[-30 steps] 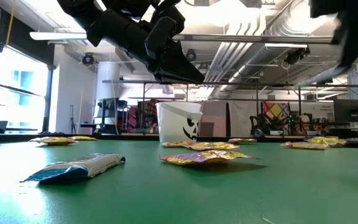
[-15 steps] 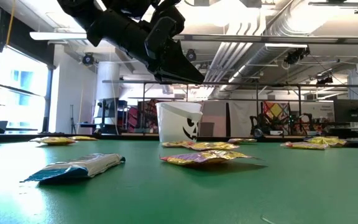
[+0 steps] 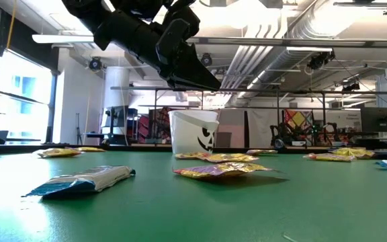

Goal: Sort candy by brand, put in halloween buckets
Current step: Put the white candy into the black bucket

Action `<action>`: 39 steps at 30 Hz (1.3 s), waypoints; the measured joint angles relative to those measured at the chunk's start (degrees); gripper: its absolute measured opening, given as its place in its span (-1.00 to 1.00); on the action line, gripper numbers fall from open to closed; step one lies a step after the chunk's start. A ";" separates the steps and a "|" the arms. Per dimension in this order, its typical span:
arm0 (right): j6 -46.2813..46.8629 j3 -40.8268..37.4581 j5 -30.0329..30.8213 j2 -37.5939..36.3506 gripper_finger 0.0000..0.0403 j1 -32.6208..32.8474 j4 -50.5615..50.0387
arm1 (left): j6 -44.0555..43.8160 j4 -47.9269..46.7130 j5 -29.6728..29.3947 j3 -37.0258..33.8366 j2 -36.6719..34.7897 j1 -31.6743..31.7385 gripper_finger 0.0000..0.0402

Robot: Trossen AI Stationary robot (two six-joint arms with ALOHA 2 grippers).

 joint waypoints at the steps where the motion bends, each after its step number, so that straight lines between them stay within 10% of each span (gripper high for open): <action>1: -1.69 0.00 0.69 0.12 -0.82 -1.22 -0.18 | 0.00 0.00 0.00 0.00 0.00 0.00 -0.76; 18: -50.18 -1.53 -3.89 1.48 -0.18 -33.15 10.89 | -0.44 -0.45 0.00 0.00 0.00 -0.11 -0.76; 39: -67.96 -31.17 -17.96 1.41 0.09 -51.66 39.17 | -1.52 -2.38 0.00 0.00 0.02 -0.11 -0.76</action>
